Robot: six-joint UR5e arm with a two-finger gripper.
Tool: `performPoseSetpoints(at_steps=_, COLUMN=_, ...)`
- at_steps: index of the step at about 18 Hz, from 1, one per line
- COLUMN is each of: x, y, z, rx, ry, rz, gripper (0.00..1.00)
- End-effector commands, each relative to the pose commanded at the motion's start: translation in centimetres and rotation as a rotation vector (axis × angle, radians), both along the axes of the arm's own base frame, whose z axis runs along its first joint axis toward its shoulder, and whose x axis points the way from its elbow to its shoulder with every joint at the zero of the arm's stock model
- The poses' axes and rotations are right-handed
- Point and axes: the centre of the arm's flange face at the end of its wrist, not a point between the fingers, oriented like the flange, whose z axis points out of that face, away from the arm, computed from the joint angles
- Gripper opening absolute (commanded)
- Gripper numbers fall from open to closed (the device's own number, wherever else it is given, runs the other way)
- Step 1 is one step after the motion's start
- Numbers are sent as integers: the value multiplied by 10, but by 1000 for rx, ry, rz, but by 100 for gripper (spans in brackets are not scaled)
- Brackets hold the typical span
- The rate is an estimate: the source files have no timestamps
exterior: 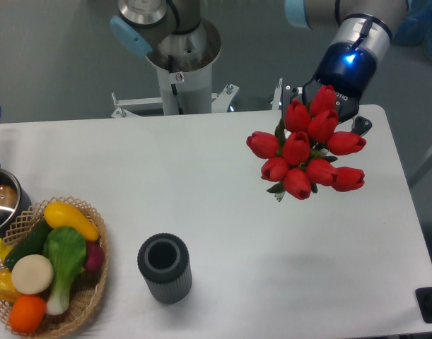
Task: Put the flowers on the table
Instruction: 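Hold the red tulip bunch and raise the gripper slightly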
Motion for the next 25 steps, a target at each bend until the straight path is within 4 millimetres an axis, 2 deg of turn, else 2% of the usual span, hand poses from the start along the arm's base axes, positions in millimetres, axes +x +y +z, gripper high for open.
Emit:
performPoseSetpoints(at_steps=5, x=0, y=-4, z=-2, rx=-3, ry=-4, rz=6, gripper=37)
performPoseSetpoints(at_steps=10, x=7, y=-12, z=10, rx=-16, ry=12, rz=28, gripper=37)
performPoseSetpoints(at_steps=21, x=35, y=-32, z=2, rx=-358, ry=172, rz=208, gripper=40)
performPoseSetpoints(at_steps=25, x=40, y=-26, z=-12, rx=-448, ry=200, rz=215, gripper=40)
